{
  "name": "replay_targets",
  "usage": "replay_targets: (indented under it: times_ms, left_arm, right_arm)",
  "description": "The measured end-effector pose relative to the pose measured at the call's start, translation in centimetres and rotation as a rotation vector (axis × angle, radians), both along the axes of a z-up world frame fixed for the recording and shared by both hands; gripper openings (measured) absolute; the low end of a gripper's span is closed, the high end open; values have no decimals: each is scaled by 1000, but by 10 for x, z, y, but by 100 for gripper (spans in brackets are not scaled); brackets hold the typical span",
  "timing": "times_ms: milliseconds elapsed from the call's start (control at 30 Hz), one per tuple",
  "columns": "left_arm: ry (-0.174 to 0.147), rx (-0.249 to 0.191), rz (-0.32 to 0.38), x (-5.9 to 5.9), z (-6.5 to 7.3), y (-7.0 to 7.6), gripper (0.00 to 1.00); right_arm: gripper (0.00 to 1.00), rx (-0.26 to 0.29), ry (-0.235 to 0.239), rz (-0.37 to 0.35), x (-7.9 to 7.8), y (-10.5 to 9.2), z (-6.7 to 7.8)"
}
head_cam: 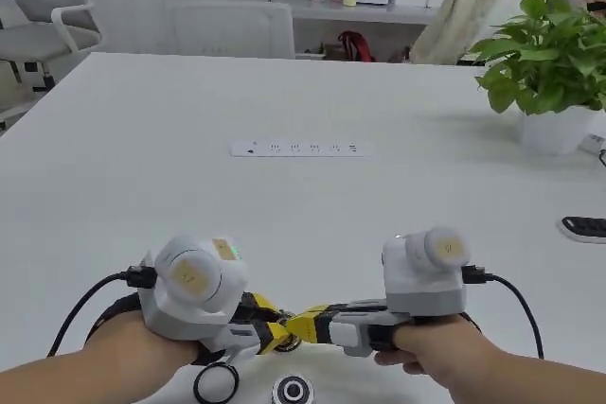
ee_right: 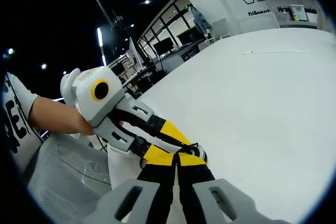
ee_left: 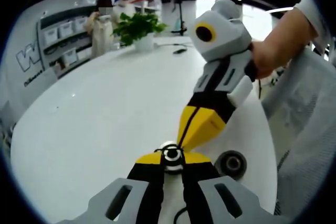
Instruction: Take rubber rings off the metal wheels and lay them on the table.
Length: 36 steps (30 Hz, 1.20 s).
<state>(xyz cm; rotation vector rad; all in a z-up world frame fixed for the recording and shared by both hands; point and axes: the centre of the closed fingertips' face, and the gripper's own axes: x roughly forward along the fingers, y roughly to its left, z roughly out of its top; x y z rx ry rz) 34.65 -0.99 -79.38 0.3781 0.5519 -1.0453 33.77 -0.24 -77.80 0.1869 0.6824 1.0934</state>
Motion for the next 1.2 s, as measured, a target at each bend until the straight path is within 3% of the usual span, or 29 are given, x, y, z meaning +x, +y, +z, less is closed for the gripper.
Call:
replay_targets:
  times_ms: [67,467,767,1200]
  left_arm:
    - [0,0,1,0,0,0,12]
    - [0,-1,4,0,0,0,12]
    - [0,-4,6,-1,0,0,12]
    - [-1,-8,8,0,0,0,13]
  right_arm:
    - [0,12,23,-11,1,-1,-1]
    - [0,23,32,-30,2,-4,-1]
    - [0,68,62,-20,-1,-4,3]
    - [0,48,61,-65,7,-11,1]
